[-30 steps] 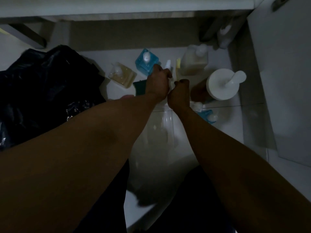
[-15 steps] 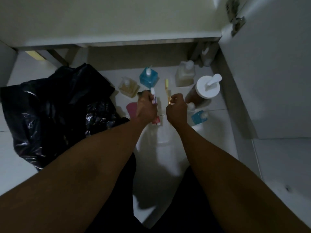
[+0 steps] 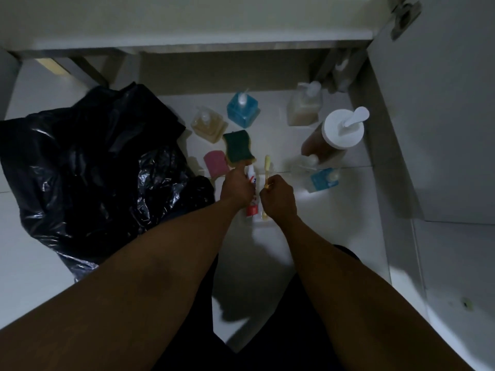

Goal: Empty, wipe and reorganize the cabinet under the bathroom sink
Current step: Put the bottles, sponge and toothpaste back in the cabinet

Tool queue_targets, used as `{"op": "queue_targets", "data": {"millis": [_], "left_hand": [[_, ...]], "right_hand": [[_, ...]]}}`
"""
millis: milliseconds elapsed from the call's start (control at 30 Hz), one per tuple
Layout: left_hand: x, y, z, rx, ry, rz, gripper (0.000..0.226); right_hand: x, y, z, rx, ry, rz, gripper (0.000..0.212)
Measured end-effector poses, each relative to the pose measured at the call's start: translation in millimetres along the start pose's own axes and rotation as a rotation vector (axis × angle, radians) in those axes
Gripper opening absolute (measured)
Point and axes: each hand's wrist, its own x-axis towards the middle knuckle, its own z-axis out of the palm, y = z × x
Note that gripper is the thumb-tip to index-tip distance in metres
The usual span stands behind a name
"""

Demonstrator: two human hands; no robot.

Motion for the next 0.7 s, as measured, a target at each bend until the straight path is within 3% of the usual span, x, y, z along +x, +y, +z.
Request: {"op": "queue_targets", "data": {"millis": [167,300,367,700], "left_hand": [[0.0,2.1,0.5,0.229,0.002,0.092,0.037],[0.4,3.6,3.3,0.414,0.047,0.119,0.04],[1.0,5.3,3.1,0.478,0.063,0.122,0.035],[7.4,2.6,0.4,0.526,0.127,0.144,0.024]], "right_hand": [[6.9,1.6,3.0,-0.2,-0.062,0.009,0.003],[10.0,0.3,4.9,-0.272,-0.062,-0.003,0.02],[10.6,0.1,4.1,-0.281,-0.053,0.005,0.019],[8.6,-3.3,3.6,-0.271,-0.056,0.019,0.013]]}}
